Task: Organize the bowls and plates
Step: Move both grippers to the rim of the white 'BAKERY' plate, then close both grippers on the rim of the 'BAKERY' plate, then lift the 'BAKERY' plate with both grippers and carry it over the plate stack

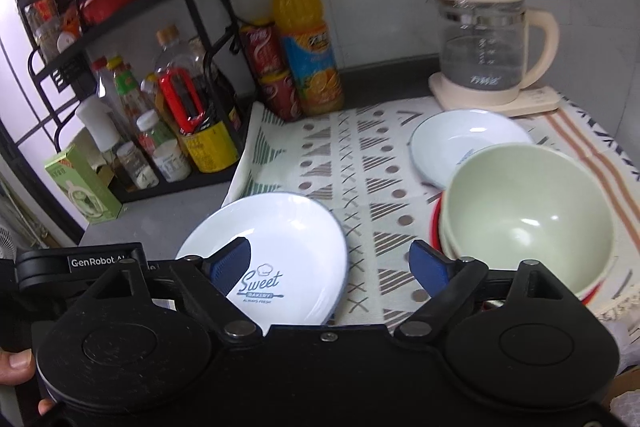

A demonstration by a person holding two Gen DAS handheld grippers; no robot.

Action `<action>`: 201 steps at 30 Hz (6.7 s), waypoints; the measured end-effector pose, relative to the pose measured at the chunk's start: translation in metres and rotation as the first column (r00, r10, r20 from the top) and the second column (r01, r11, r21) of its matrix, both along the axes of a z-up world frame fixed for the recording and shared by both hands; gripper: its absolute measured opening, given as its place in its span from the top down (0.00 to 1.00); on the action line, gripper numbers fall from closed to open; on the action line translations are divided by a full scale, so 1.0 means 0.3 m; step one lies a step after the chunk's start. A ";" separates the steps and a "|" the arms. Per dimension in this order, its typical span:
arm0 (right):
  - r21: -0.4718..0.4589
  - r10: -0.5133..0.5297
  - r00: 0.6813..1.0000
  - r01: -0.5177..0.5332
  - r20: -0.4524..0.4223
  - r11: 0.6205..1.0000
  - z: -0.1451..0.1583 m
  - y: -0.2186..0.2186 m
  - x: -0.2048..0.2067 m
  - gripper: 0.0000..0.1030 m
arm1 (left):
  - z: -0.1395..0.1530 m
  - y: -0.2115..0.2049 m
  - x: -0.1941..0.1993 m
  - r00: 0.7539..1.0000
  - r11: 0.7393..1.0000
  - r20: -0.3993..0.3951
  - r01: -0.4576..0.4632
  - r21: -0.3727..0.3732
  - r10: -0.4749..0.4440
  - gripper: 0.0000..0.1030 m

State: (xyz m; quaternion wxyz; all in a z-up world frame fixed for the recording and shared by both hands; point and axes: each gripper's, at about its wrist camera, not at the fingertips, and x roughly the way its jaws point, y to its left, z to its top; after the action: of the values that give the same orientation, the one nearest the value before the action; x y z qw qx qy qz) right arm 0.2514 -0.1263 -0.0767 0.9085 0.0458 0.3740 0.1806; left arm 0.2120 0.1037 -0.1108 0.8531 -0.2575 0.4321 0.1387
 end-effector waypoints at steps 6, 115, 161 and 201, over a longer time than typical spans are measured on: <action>0.003 -0.061 0.998 0.061 0.019 0.998 0.038 -0.080 -0.019 0.10 | 0.035 -0.069 0.005 0.998 0.998 0.026 0.055 -0.005 -0.055 0.19; 0.152 0.035 0.898 0.036 -0.438 0.988 -0.340 -0.569 0.909 0.90 | -0.191 -0.472 0.911 0.961 0.952 -0.022 0.270 -0.147 -0.276 0.88; 0.132 0.106 0.948 -0.069 -0.301 0.989 -0.113 -0.148 0.482 0.89 | -0.007 -0.045 0.410 0.982 0.976 0.102 0.173 -0.129 -0.160 0.88; 0.001 0.190 0.912 -0.203 -0.363 0.979 -0.226 0.062 0.301 0.88 | -0.217 0.090 0.157 0.998 0.983 -0.029 0.045 -0.178 -0.050 0.88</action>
State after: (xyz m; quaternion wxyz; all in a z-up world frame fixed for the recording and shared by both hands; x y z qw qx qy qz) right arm 0.3418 -0.1076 -0.1444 0.8021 0.0239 0.5406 0.2527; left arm 0.2591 0.1308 -0.1760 0.8227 -0.3195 0.4628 0.0836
